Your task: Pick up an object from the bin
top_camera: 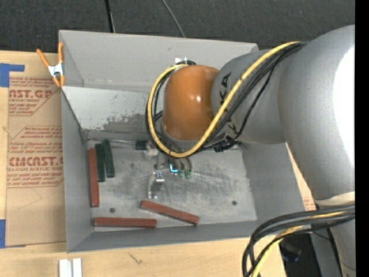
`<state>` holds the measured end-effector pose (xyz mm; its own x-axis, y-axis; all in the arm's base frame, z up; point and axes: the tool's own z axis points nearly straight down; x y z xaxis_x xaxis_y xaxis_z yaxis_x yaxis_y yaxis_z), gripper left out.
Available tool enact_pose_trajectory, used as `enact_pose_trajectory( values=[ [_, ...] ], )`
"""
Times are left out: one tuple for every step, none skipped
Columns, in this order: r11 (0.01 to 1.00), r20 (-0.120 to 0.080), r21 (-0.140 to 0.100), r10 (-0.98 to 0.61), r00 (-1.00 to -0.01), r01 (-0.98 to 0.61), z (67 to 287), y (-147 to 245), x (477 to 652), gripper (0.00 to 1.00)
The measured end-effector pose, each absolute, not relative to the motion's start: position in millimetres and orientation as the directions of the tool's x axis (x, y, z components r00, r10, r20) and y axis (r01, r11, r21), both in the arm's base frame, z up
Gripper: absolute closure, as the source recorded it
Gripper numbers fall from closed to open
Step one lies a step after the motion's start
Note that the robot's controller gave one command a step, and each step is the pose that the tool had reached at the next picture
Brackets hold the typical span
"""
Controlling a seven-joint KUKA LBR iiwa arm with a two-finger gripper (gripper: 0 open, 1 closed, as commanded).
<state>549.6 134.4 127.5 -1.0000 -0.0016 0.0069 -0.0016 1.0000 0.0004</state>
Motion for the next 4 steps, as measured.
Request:
enact_pose_trajectory(
  values=[
    [1.0, 0.0, 0.001, -0.001, -1.0, -0.001, 132, 134, 551.6, 0.0],
    [0.997, -0.004, 0.001, -0.076, -0.997, -0.076, 96, 97, 536.1, 0.0],
    [0.993, -0.016, -0.003, -0.12, -0.993, -0.12, 80, 93, 507.7, 0.0],
    [0.993, -0.002, 0.001, -0.114, -0.993, -0.114, 80, 98, 479.6, 1.0]
  ],
)
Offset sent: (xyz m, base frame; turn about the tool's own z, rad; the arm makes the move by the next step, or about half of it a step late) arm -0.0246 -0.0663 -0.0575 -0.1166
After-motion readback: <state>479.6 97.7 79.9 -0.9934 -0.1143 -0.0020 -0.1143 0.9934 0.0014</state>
